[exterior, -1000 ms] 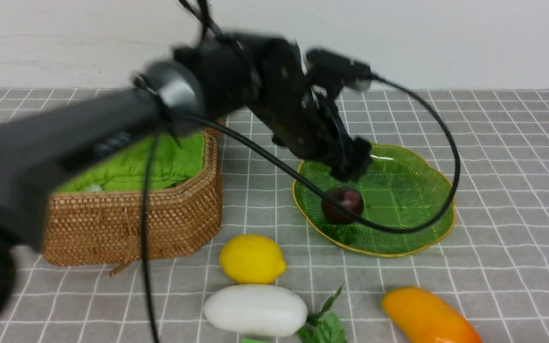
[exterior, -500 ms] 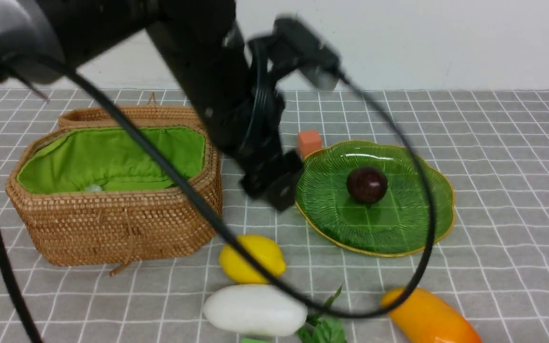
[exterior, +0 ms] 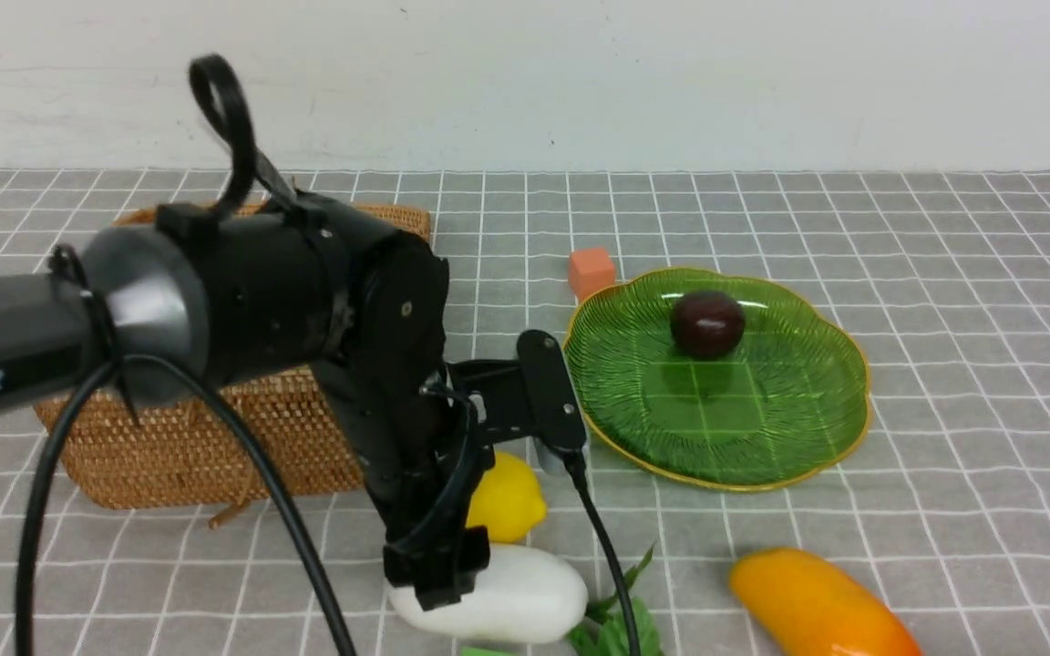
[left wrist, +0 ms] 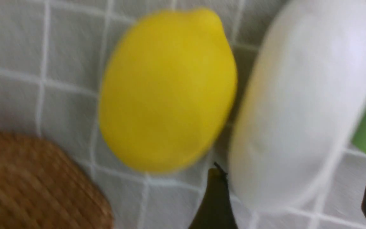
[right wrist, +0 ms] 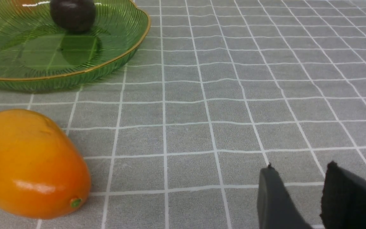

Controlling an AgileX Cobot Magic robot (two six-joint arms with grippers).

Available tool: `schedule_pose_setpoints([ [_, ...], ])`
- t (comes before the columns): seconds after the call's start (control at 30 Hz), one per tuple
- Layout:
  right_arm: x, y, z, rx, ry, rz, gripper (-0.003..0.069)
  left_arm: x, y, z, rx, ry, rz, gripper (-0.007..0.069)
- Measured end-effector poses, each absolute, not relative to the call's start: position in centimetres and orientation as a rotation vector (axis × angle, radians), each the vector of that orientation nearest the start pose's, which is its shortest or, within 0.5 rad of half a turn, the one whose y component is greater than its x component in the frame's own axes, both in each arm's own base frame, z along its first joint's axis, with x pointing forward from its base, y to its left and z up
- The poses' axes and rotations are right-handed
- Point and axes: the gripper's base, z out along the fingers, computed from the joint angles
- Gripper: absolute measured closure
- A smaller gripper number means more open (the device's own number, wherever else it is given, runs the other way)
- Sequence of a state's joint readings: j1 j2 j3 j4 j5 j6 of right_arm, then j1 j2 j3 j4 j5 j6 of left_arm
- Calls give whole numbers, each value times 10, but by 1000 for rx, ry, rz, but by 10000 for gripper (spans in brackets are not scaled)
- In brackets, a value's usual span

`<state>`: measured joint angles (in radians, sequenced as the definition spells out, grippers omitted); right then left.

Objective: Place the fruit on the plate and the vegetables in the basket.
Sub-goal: Use the left arm to grab a carrot and put it into the left basket

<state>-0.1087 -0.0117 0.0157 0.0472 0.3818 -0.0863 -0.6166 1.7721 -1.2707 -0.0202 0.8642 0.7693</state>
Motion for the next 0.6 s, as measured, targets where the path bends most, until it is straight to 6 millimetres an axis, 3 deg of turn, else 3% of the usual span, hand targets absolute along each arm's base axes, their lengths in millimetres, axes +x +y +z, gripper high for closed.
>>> schedule_pose_setpoints([
  [0.3, 52, -4, 174, 50, 1869, -88, 418, 299, -217, 191, 1882, 2209, -47, 115],
  [0.6, 52, -4, 174, 50, 1869, -88, 418, 299, -217, 191, 1880, 2210, -50, 145],
])
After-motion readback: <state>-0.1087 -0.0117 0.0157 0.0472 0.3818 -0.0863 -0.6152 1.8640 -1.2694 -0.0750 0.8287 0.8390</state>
